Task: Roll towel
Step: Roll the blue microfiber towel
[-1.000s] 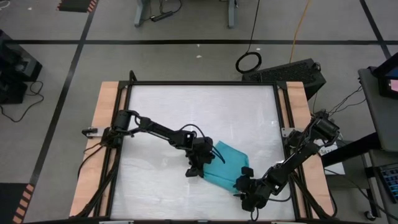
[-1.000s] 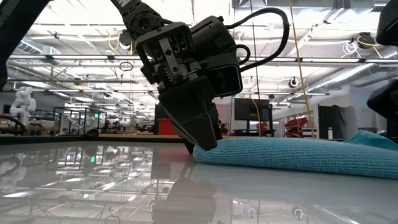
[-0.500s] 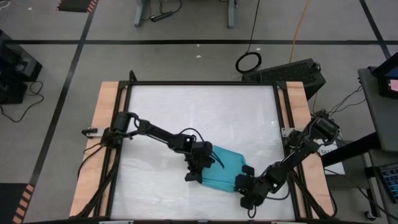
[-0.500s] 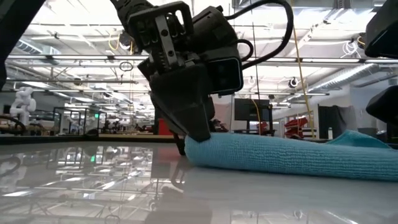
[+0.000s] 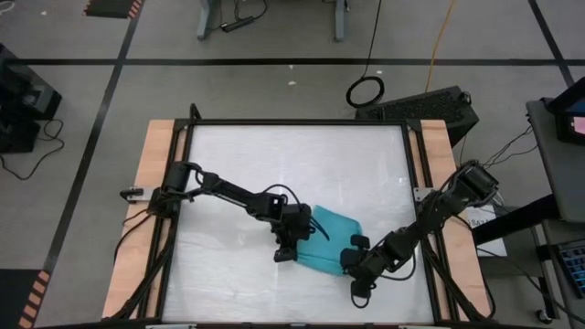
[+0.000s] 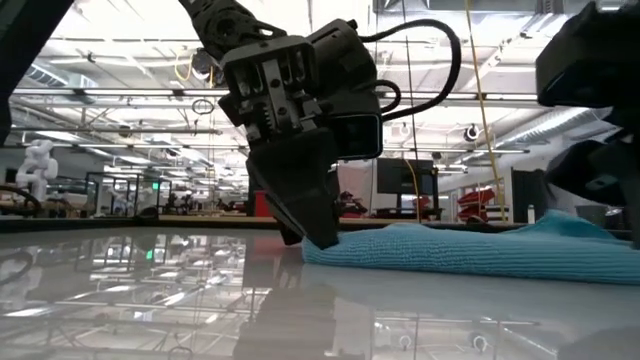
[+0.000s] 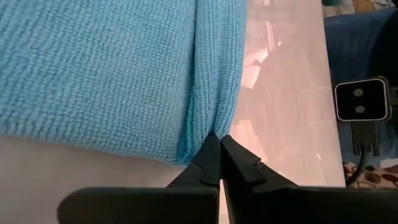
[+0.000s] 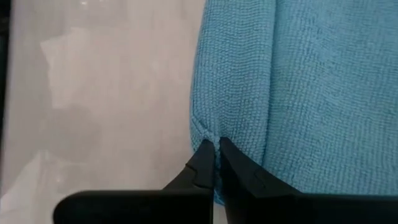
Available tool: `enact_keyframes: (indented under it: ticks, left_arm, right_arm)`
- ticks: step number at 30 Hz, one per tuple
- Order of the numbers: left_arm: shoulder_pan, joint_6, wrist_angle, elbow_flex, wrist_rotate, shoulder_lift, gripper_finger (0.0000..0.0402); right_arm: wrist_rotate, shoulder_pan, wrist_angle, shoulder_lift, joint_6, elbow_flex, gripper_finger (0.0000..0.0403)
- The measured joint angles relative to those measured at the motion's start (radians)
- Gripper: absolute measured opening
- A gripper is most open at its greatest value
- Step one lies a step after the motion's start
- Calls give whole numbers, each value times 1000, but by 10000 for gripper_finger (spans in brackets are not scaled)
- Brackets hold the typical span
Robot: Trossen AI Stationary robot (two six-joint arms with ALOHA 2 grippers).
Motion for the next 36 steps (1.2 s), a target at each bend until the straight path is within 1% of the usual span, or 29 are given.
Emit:
enact_keyframes:
  ticks: [8, 10, 12, 18, 21, 23, 26, 31, 33, 36]
  left_arm:
    - [-4, -3, -12, 0, 20, 0, 2]
    - [-4, 1, -9, 0, 40, -4, 11]
    - [-4, 13, -12, 0, 46, -14, 36]
    - [9, 39, -48, 0, 47, -73, 141]
    - [29, 96, -69, 0, 43, -122, 169]
    - [38, 153, -63, 0, 8, -159, 175]
    - [52, 229, -42, 1, -80, -197, 177]
    - [94, 314, -17, 2, -216, -192, 169]
    - [106, 364, -1, 2, -236, -172, 160]
    - [126, 421, 16, 2, -238, -144, 145]
  right_arm:
    - [5, -50, -42, -29, -118, -5, 2]
    - [3, -54, -43, -29, -119, -5, 2]
    - [0, -54, -42, -29, -119, -5, 2]
    - [-9, -55, -42, -29, -109, -5, 2]
    - [-14, -55, -41, -29, -103, -6, 2]
    - [-23, -55, -39, -30, -102, -6, 2]
    - [-25, -55, -38, -30, -101, -6, 2]
    - [-27, -55, -31, -30, -101, -7, 2]
    - [-28, -55, -27, -30, -101, -8, 2]
    - [-29, -55, -18, -30, -101, -9, 2]
